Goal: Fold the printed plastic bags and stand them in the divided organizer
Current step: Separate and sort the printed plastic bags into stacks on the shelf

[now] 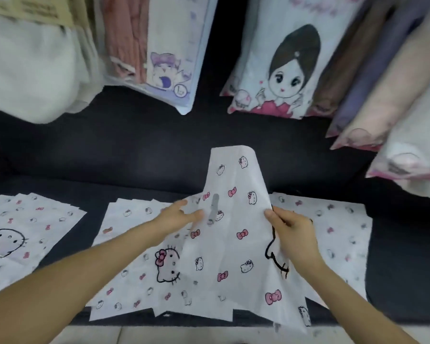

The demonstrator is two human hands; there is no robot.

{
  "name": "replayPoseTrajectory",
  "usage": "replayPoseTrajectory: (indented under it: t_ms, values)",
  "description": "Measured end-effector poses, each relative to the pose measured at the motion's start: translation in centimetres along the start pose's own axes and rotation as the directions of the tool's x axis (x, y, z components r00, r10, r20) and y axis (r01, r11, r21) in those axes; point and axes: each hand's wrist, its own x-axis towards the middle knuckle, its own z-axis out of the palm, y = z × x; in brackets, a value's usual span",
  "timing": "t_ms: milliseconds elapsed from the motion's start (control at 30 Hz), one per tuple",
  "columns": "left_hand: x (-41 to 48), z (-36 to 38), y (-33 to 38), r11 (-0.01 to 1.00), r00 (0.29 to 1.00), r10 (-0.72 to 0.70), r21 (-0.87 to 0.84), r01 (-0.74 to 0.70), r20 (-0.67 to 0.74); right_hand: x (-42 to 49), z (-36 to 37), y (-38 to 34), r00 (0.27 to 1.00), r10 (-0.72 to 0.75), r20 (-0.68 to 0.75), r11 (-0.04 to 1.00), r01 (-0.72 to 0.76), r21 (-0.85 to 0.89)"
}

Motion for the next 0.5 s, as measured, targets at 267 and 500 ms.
replayPoseTrajectory:
  t_ms: [267, 500]
  values:
    - [1.5, 15.2, 3.6, 0.915, 0.989, 0.148, -0.377, -0.143, -0.016, -1.7, -11.7, 5.8, 0.961, 0.104, -0.255, 0.975, -0.149, -0.165]
    - [5.0, 20.5, 4.7, 0.905, 0.964, 0.21, -0.342, -0.254, -0.163, 2.6, -14.9, 9.5, 0.896, -0.193, -0.401, 0.841, -0.06, -0.538]
